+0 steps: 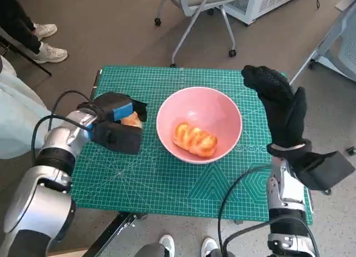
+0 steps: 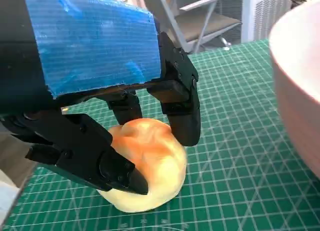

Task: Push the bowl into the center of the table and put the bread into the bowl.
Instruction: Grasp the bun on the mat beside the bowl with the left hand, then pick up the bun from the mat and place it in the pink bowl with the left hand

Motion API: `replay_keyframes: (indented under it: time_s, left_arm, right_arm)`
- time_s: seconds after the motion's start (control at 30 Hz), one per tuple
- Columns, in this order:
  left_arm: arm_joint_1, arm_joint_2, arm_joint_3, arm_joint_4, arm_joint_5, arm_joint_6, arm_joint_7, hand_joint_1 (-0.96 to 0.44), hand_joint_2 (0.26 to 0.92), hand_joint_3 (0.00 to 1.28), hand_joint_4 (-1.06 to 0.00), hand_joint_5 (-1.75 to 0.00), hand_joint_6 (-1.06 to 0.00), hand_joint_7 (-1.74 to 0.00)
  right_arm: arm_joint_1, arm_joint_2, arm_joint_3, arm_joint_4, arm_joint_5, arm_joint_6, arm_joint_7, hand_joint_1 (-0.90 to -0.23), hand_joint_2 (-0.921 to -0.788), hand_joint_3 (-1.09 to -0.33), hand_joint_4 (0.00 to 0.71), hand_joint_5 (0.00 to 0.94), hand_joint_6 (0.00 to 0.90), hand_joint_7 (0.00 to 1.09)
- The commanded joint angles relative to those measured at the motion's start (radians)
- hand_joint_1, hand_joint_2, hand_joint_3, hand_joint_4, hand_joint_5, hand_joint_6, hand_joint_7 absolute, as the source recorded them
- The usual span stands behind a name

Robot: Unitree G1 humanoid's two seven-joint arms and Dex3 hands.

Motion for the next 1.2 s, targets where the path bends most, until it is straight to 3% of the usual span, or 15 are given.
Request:
replay_keyframes:
  time_s: [0.03,0.4,0.7,0.77,0.97,1.2]
  left_arm:
    - [-0.039,0.029,0.028,-0.014,-0.029,-0.006,-0.018,0.00,0.920,0.07,-0.69,-1.18,-0.62,-1.17]
    - [-0.042,0.064,0.117,-0.190,-0.113,-0.048,-0.054,0.00,0.920,0.07,-0.66,-1.21,-0.65,-1.13]
    - [0.038,0.066,0.169,-0.491,-0.207,-0.172,-0.104,0.00,0.919,0.05,-0.64,-1.35,-0.76,-0.89]
    - [0.047,0.050,0.174,-0.564,-0.240,-0.208,-0.133,0.00,0.920,0.04,-0.65,-1.25,-0.74,-1.00]
    - [0.050,-0.001,0.172,-0.598,-0.255,-0.223,-0.165,0.00,0.920,0.04,-0.67,-1.15,-0.72,-1.10]
    - [0.054,-0.071,0.138,-0.595,-0.165,-0.190,-0.116,0.00,0.920,0.04,-0.67,-1.12,-0.72,-1.13]
  right_arm:
    - [0.014,-0.005,0.002,0.013,-0.011,0.008,0.003,-0.657,-0.921,-0.743,0.208,0.001,0.130,0.52]
    - [0.008,-0.002,0.002,0.020,-0.004,0.011,0.009,-0.655,-0.921,-0.743,0.208,0.000,0.131,0.52]
    - [0.001,0.000,0.003,0.026,0.003,0.013,0.018,-0.657,-0.921,-0.741,0.208,0.000,0.132,0.51]
    - [0.000,-0.001,0.003,0.028,0.005,0.013,0.023,-0.656,-0.921,-0.742,0.208,0.000,0.131,0.51]
    - [-0.002,-0.003,-0.001,0.034,0.009,0.012,0.030,-0.658,-0.921,-0.742,0.207,0.000,0.130,0.51]
    - [0.002,-0.004,-0.007,0.028,0.014,0.017,0.038,-0.663,-0.921,-0.742,0.206,0.000,0.129,0.51]
